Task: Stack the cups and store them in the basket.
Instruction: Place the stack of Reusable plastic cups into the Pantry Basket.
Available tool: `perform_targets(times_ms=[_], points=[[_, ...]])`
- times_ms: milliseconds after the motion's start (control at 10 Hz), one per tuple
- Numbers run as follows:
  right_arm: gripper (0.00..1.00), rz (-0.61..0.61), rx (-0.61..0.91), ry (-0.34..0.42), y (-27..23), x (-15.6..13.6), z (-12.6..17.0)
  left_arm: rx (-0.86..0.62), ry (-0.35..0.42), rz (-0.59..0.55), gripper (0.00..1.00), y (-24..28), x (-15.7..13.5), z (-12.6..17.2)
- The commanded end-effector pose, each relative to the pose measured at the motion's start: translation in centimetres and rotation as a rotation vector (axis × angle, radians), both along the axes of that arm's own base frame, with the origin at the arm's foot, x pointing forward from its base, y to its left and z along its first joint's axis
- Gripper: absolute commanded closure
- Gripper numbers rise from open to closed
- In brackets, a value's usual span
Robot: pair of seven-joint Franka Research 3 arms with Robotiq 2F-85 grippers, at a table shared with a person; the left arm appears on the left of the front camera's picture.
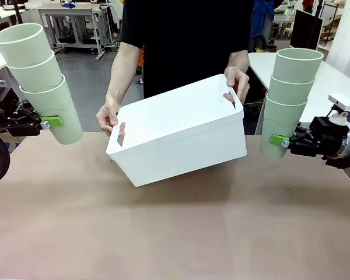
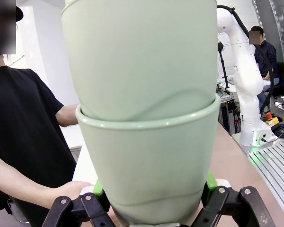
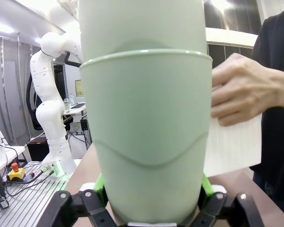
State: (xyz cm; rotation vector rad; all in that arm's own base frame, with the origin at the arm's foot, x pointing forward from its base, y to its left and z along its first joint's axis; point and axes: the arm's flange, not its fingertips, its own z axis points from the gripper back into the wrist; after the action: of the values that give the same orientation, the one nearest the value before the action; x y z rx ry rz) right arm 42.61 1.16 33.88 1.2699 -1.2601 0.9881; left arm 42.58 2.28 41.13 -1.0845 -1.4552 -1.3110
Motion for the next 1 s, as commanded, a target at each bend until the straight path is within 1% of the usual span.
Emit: perform_targets(times_ms=[0, 200, 300, 500, 700, 900], points=[[0.17, -0.018, 0.008, -0.019, 0.2, 0.1, 0.4, -0.011, -0.015, -0.011, 0.14, 0.1, -0.1, 0.5], [0.17, -0.018, 0.008, -0.019, 0.2, 0.1, 0.4, 0.000, 0.000, 0.000, 0.14, 0.0, 0.0, 0.0], [0.17, -0.018, 0.008, -0.019, 0.2, 0.1, 0.4, 0.070, -0.005, 0.031, 0.14, -0.5, 0.0, 3.1], [0.17, -0.018, 0.008, -0.019, 0.2, 0.1, 0.4, 0.215, 0.016, 0.030, 0.14, -3.4, 0.5, 7.9], [0.17, -0.018, 0.008, -0.019, 0.2, 0.1, 0.4, 0.436, 0.067, 0.032, 0.14, -8.1, 1.3, 10.6], [0.17, -0.018, 0.008, -0.019, 0.2, 0.1, 0.4, 0.624, 0.068, 0.031, 0.14, -13.0, 2.0, 11.8]])
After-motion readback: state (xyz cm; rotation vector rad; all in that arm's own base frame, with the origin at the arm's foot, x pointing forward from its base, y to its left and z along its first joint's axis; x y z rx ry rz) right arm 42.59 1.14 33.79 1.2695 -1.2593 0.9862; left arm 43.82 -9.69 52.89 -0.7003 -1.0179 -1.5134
